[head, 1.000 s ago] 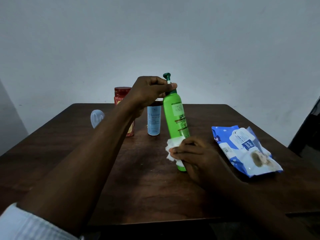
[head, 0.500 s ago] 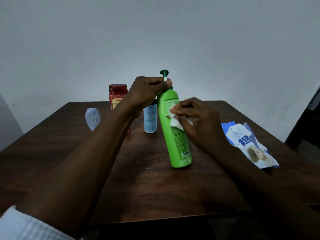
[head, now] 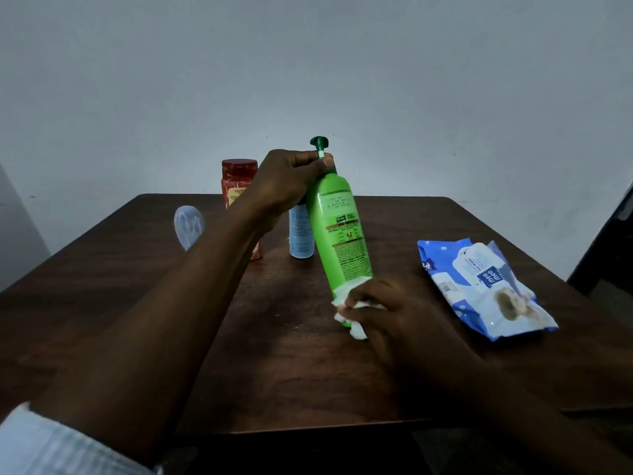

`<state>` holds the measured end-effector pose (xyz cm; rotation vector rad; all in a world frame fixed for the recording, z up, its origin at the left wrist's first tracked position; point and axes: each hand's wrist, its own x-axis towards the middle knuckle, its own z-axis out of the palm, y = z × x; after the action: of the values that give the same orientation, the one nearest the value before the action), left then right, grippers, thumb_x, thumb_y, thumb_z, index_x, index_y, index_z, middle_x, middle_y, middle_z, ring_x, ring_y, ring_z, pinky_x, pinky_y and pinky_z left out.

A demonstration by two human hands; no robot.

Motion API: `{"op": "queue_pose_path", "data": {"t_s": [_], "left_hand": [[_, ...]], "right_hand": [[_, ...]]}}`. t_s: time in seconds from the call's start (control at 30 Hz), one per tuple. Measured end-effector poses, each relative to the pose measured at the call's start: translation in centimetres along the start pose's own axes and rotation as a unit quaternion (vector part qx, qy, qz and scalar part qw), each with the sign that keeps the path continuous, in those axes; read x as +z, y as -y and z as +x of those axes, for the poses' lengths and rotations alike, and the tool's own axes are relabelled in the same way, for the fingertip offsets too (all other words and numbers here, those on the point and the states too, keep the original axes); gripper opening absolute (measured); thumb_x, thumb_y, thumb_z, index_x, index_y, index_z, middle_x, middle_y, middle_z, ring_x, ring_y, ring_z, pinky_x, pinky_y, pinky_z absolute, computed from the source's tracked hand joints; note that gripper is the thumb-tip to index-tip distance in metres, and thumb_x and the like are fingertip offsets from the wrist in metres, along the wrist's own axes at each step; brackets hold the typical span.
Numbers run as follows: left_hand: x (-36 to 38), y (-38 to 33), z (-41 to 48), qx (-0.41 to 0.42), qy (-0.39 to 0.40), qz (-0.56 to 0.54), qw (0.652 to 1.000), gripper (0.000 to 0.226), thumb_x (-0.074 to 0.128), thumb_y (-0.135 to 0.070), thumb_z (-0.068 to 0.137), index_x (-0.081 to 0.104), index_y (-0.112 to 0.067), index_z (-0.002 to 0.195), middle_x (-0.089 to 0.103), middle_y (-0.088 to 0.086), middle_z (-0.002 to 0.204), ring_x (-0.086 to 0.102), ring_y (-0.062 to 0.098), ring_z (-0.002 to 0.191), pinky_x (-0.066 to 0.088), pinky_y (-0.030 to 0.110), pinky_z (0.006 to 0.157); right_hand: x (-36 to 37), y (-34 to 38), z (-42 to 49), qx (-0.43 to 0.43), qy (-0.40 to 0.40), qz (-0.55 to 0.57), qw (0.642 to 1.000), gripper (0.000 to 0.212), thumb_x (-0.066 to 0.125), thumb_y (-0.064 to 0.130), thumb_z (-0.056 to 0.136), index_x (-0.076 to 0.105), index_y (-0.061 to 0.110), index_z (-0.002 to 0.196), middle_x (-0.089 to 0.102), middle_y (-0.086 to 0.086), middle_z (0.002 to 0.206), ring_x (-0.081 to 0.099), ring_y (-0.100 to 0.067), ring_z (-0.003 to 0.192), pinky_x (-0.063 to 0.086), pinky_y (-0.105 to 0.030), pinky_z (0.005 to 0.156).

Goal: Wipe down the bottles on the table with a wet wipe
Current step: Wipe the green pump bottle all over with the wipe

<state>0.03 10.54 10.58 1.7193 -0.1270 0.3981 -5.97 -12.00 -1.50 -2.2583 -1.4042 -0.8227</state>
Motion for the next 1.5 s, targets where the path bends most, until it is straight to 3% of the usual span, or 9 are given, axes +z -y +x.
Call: {"op": "queue_pose_path", "data": {"t_s": [0.17,0.3,0.4,0.73,0.87,1.0,1.13,1.33,1.5], "left_hand": [[-0.6,0.1,-0.1,-0.006,0.007,0.001,1.000,0.021,0.069,-0.025,0.093,0.076,-0.015,0.109,0.076,0.010,0.107,0.068,0.030,0.110,0.055,0.050,0.095],[-0.6,0.4,-0.2,-0.012,0.005,-0.012,1.000,0.016,0.069,-0.025,0.092,0.076,-0.019,0.105,0.075,0.011,0.108,0.068,0.029,0.111,0.056,0.050,0.095],[-0.5,0.4,-0.2,-0.014,0.004,-0.019,1.000,0.015,0.070,-0.025,0.092,0.076,-0.020,0.104,0.076,0.009,0.108,0.069,0.027,0.109,0.056,0.048,0.095],[-0.7,0.2,-0.3,-0.007,0.016,-0.012,1.000,0.015,0.069,-0.024,0.092,0.076,-0.019,0.105,0.076,0.007,0.104,0.069,0.019,0.097,0.056,0.048,0.096],[-0.8,-0.1,-0.3,-0.004,0.018,-0.001,1.000,0.009,0.071,-0.025,0.091,0.078,-0.023,0.097,0.076,0.004,0.098,0.069,0.019,0.096,0.055,0.049,0.096],[-1.2,-0.1,-0.5,-0.003,0.023,-0.002,1.000,0.008,0.070,-0.023,0.092,0.077,-0.023,0.093,0.075,0.006,0.098,0.068,0.016,0.092,0.057,0.047,0.094],[-1.3,-0.1,-0.6,-0.004,0.024,-0.011,1.000,0.011,0.069,-0.023,0.092,0.076,-0.020,0.101,0.074,0.010,0.105,0.067,0.016,0.094,0.059,0.042,0.091],[-1.2,-0.1,-0.8,-0.004,0.012,-0.022,1.000,0.026,0.067,-0.020,0.094,0.072,-0.010,0.117,0.073,0.009,0.107,0.067,0.017,0.097,0.060,0.037,0.086],[-1.2,0.2,-0.9,-0.002,0.004,-0.028,1.000,0.024,0.067,-0.019,0.094,0.072,-0.011,0.116,0.073,0.007,0.103,0.067,0.016,0.095,0.060,0.036,0.085]], "right_hand": [[-0.3,-0.5,-1.8,0.089,-0.064,0.075,0.991,0.023,0.061,0.011,0.085,0.079,0.017,0.098,0.068,0.002,0.106,0.063,-0.006,0.096,0.047,-0.014,0.091],[-0.8,-0.5,-0.7,0.165,-0.124,0.088,0.975,0.017,0.077,0.010,0.079,0.080,0.016,0.095,0.073,0.004,0.101,0.065,-0.002,0.095,0.048,-0.011,0.090],[-0.9,-0.4,0.9,0.185,-0.143,0.119,0.965,0.020,0.078,0.007,0.083,0.079,0.016,0.100,0.073,0.004,0.103,0.067,-0.003,0.097,0.053,-0.022,0.090],[1.0,1.6,0.9,-0.004,-0.025,0.010,1.000,0.030,0.048,0.016,0.089,0.078,0.014,0.095,0.071,0.006,0.106,0.057,-0.019,0.100,0.051,-0.029,0.084],[1.5,1.2,-0.4,-0.005,-0.021,0.036,0.999,0.033,0.047,0.022,0.094,0.079,0.017,0.092,0.074,0.009,0.102,0.052,-0.014,0.104,0.049,-0.025,0.087],[0.5,1.2,-1.0,0.061,-0.049,0.092,0.993,0.024,0.055,0.015,0.086,0.079,0.016,0.089,0.074,0.007,0.099,0.060,-0.006,0.099,0.044,-0.010,0.092],[-0.7,0.6,-1.2,0.155,-0.091,0.100,0.979,0.020,0.065,0.008,0.081,0.079,0.019,0.092,0.071,0.012,0.102,0.064,0.003,0.099,0.048,-0.015,0.092],[-1.4,0.4,-0.7,0.293,-0.125,0.158,0.935,0.018,0.073,-0.002,0.082,0.076,0.013,0.089,0.071,0.004,0.094,0.064,0.010,0.088,0.041,0.003,0.070],[-1.0,1.0,-1.7,0.253,-0.092,0.103,0.958,0.015,0.069,0.015,0.082,0.075,0.028,0.087,0.069,0.014,0.093,0.067,0.001,0.084,0.052,-0.015,0.075]]}}
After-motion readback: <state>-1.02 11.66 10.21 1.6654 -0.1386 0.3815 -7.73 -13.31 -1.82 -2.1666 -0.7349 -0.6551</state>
